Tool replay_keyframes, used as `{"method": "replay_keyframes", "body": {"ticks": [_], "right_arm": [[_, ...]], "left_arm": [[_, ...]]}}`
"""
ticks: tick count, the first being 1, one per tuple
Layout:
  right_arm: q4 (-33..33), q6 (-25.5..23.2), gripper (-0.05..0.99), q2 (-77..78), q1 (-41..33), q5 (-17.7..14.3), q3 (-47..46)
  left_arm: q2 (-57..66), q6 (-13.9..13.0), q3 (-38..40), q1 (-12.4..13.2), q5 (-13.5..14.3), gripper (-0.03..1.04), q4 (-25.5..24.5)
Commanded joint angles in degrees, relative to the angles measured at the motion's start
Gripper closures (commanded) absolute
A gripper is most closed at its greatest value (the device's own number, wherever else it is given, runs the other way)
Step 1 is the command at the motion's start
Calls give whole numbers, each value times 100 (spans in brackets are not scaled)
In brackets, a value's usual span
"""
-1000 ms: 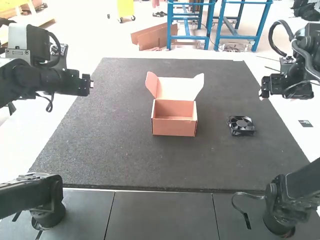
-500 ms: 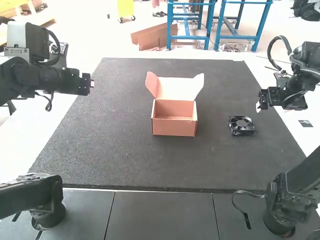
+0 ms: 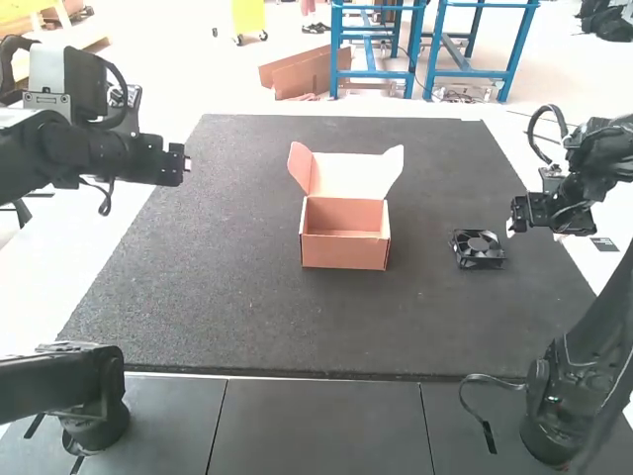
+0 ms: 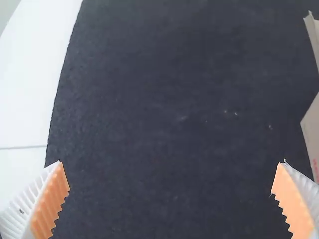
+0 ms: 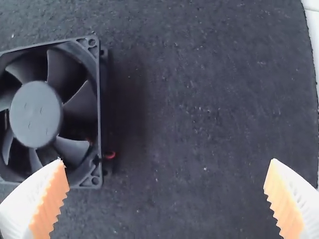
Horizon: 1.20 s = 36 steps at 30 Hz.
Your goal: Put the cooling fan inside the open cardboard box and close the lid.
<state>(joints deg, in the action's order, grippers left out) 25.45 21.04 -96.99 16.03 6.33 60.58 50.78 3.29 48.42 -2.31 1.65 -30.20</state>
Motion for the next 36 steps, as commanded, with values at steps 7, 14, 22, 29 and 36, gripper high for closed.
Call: {"method": "replay_keyframes", "body": {"ticks": [7, 14, 22, 29, 36], "right_arm": [[-172, 58, 3, -628, -162, 123, 411], [-216, 94, 3, -980, -162, 167, 692], [-462, 111, 3, -1217, -162, 132, 780], [-392, 102, 3, -1481, -171, 106, 894], [56, 111, 7, -1762, -241, -18, 921]], "left_arm": [[81, 163, 378, -7, -51, 4, 66], [81, 154, 457, -7, -51, 4, -30], [81, 163, 449, -24, -51, 4, -13], [81, 163, 457, -33, -51, 4, -4], [81, 154, 449, -7, -51, 4, -30]]}}
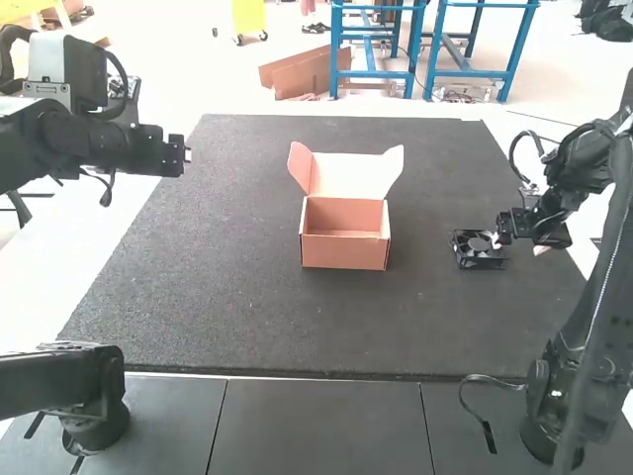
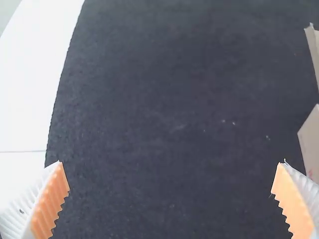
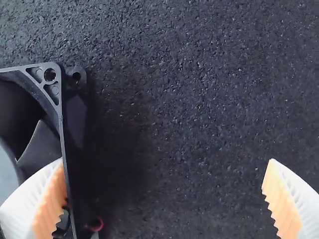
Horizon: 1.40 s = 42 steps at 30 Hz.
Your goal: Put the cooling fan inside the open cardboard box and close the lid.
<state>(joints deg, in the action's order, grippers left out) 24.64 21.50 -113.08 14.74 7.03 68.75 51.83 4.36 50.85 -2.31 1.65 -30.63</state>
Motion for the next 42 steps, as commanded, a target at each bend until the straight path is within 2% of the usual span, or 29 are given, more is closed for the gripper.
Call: {"method": "replay_keyframes", "body": {"ticks": [1, 3, 5, 8, 10, 15, 19, 23, 24, 27, 36, 42], "right_arm": [[172, 65, 11, -188, -121, -87, 112], [269, 56, 19, -268, -147, -96, 112], [295, 56, 32, -311, -191, -96, 121], [304, 65, 62, -338, -235, -17, 121], [295, 21, 77, -355, -244, 80, 121], [295, -75, 95, -408, -402, 247, 130], [418, -418, 95, -391, -490, 299, 200], [884, -1218, 95, -373, -472, 405, 490], [1148, -1218, 95, -373, -472, 466, 552], [1394, -1218, 95, -206, -464, 528, 560], [1429, -1262, 95, 1086, -499, 554, 200], [1790, -1174, 95, 1956, -543, 1169, -46]], "left_arm": [[-24, 47, 206, -7, -51, 4, 13], [-24, 47, 215, -7, -51, 4, 13], [-24, 47, 224, -7, -51, 4, 5], [-24, 47, 232, -7, -51, 4, -22], [-24, 47, 268, 2, -51, 4, -48], [-24, 47, 285, -7, -51, 4, -118], [-42, 47, 276, -16, -51, 4, -136], [-42, 39, 276, -42, -51, 4, -197], [-51, 39, 276, -42, -51, 4, -224], [-68, 30, 259, -42, -51, 4, -268], [-209, 21, 215, -51, -51, 4, -268], [-349, 21, 127, -51, -51, 4, -312]]}}
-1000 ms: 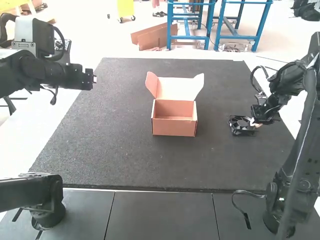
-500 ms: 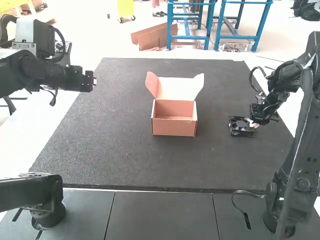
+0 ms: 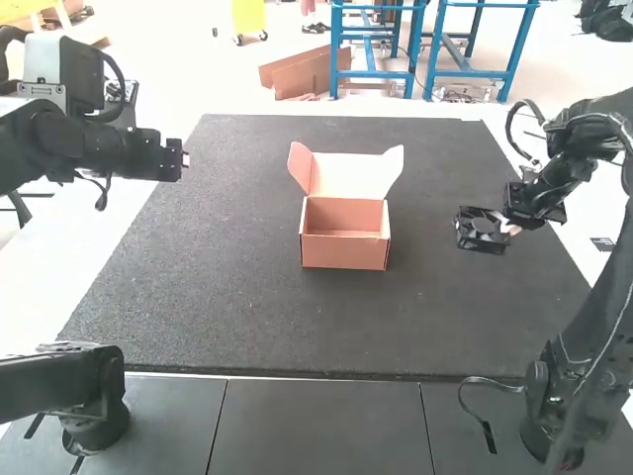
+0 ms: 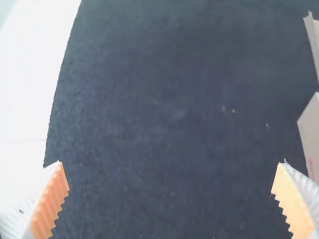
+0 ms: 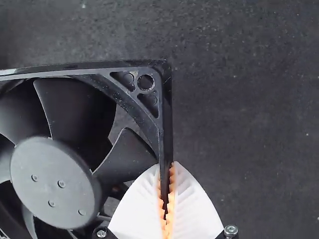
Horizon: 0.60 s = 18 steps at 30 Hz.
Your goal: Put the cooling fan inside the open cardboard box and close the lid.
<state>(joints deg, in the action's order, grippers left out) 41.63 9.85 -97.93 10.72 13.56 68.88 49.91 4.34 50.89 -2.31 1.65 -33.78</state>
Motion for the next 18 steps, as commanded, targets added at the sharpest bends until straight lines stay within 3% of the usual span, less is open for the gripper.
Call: {"method": "replay_keyframes", "body": {"ticks": [1, 9, 14, 18], "right_arm": [[118, 0, 95, 591, -184, 604, -112], [513, -396, 95, 1470, -510, 1043, -340], [513, -1187, 95, 1944, -1037, 1034, -244], [346, -1881, 95, 2190, -1643, 815, 29]], "left_arm": [[-183, 23, 96, -42, -51, 4, 3], [-421, 23, -141, -42, -51, 4, -59], [-614, 23, -264, -51, -51, 4, -85], [-755, 23, -387, -51, -51, 4, -85]]}}
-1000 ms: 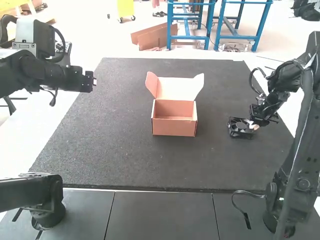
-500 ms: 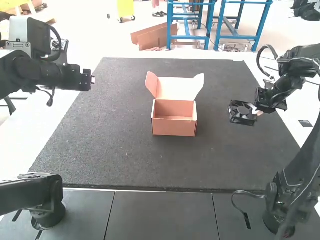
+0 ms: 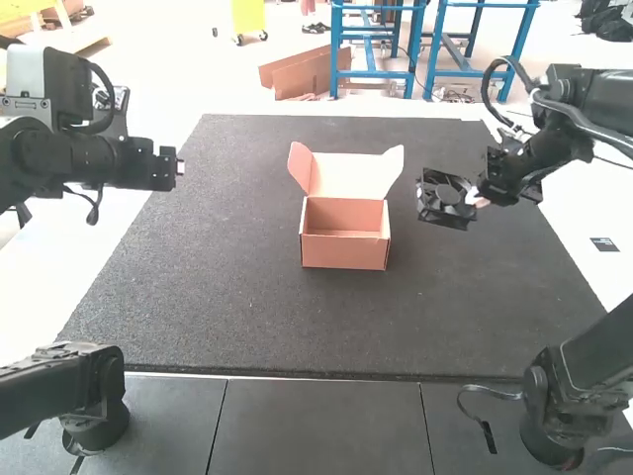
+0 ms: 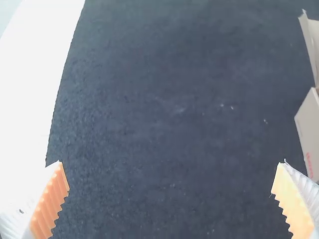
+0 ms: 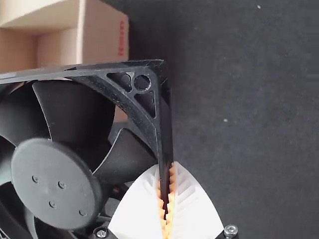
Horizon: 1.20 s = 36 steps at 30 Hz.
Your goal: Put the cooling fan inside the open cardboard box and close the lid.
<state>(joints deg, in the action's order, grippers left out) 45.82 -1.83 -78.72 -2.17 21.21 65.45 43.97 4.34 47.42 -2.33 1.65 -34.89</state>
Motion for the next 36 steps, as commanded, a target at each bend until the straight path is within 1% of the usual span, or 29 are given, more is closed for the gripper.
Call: {"method": "replay_keyframes", "body": {"ticks": [1, 3, 5, 8, 12, 14, 16, 19, 23, 30, 36], "right_arm": [[-74, -881, 95, 260, -530, 32, 451], [-74, -1145, 95, 260, -890, -29, 600], [-117, -1452, 95, 199, -1277, -152, 697], [-170, -1777, 95, 6, -1857, -346, 829], [-258, -2050, 95, -328, -2446, -609, 1031], [-276, -2094, 95, -557, -2621, -645, 1172], [-276, -2111, 95, -785, -2700, -697, 1330], [-276, -2111, 95, -1128, -2709, -987, 1523], [-451, -2111, 95, -1550, -2700, -1348, 1725], [-821, -2085, 95, -2244, -2709, -1840, 2059], [-944, -2015, 95, -2710, -2709, -2042, 2235]], "left_arm": [[-195, 23, -57, -40, -51, 4, 27], [-266, 23, -84, -40, -51, 4, 27], [-345, 23, -92, -48, -51, 4, 9], [-415, 23, -101, -48, -60, 4, 35], [-433, 23, -92, -48, -60, 4, 71], [-441, 23, -84, -48, -60, 4, 71], [-433, 23, -84, -48, -68, 4, 88], [-441, 23, -92, -48, -68, 4, 114], [-433, 23, -92, -48, -86, 4, 132], [-441, 23, -101, -40, -103, 4, 132], [-433, 32, -101, -40, -112, 4, 97]]}}
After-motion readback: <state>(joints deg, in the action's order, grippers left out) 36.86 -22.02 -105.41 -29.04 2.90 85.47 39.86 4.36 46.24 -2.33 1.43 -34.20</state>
